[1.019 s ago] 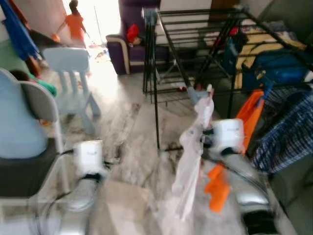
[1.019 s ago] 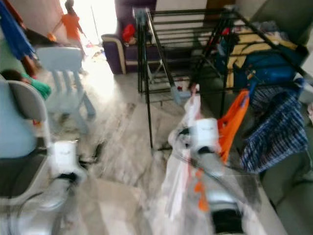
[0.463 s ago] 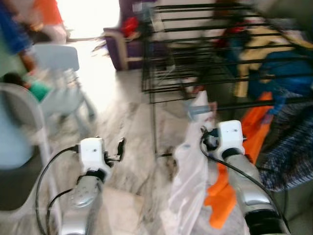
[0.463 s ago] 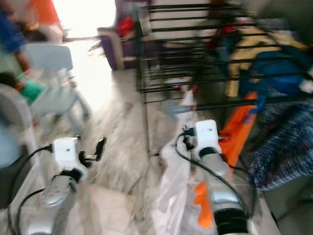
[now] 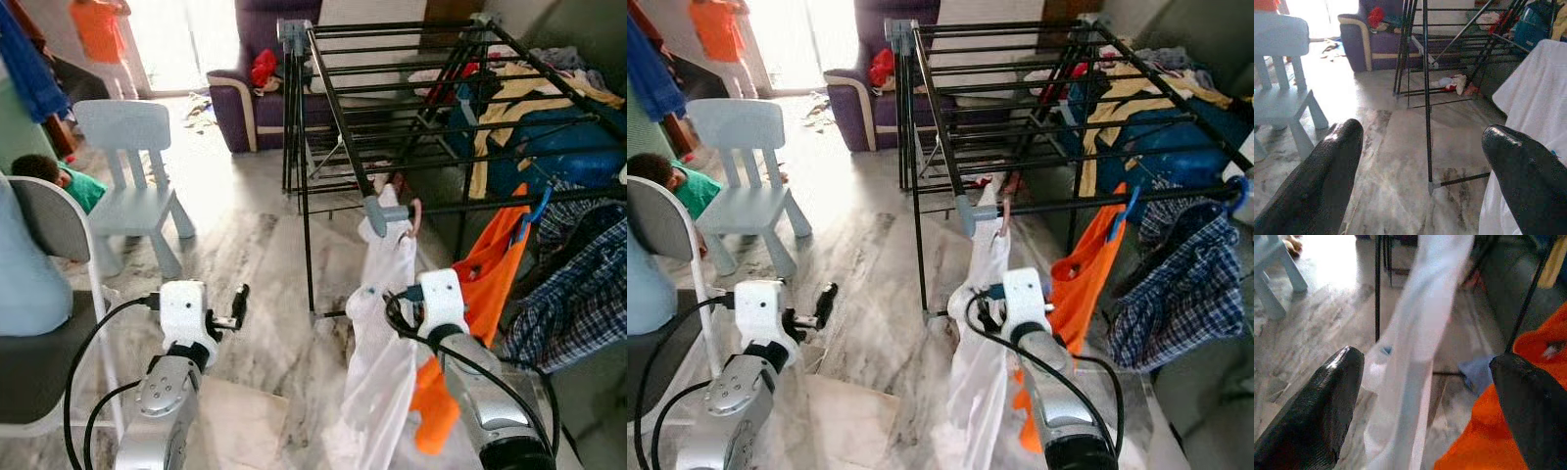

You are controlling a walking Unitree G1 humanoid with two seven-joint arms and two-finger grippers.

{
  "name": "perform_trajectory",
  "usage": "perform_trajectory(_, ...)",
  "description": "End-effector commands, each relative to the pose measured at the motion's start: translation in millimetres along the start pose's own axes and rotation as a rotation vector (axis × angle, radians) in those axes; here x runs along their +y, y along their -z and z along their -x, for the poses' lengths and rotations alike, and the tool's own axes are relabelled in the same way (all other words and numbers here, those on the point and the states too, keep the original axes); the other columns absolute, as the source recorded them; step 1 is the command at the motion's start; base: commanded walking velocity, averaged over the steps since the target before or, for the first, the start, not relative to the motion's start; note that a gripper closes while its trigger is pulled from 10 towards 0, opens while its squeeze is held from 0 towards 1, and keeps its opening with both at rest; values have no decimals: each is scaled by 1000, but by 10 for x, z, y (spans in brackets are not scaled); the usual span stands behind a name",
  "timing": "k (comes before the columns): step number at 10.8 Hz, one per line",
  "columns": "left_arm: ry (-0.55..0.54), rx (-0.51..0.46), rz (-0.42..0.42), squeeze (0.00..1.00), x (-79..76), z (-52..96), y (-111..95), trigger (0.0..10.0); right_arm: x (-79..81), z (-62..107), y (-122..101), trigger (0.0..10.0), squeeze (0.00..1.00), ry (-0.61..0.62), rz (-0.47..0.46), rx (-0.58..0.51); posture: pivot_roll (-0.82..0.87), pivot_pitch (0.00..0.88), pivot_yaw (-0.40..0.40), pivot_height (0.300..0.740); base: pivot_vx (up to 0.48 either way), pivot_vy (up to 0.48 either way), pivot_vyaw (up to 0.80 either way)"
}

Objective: Hang hanger

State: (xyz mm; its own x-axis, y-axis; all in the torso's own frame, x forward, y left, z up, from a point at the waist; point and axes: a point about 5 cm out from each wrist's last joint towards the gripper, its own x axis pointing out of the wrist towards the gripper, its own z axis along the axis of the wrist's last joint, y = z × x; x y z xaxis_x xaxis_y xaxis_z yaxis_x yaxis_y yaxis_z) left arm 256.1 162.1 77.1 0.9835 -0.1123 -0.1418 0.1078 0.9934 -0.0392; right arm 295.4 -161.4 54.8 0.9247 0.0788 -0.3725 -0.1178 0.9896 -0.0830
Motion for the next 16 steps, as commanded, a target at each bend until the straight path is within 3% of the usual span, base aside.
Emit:
perform_trajectory(1,2,19,-18,0,24,-6,11,10000,6,-46,-23,10000,0,-6,-31,33,-82,0,6,740,0,0,0)
perform_trajectory(5,-56,-29,-34,0,142,-61,-88,10000,143,-286,-203,10000,0,-85,-39,53,-83,0,6,740,0,0,0)
perform_trajectory(6,-57,-31,-41,0,149,-62,-96,10000,155,-323,-222,0,0,-79,-43,61,-83,0,6,740,0,0,0)
perform_trajectory(7,-61,-32,-42,0,155,-62,-91,10000,97,-342,-196,0,0,-19,-6,84,-74,0,2,740,0,0,0)
perform_trajectory(10,-55,-24,-44,0,127,-57,-65,10000,40,-345,-91,0,0,4,-45,129,-81,0,7,740,0,0,0)
perform_trajectory(16,-52,-23,-52,0,114,-65,-64,10000,19,-356,-138,0,0,14,-28,63,-80,0,9,740,0,0,0)
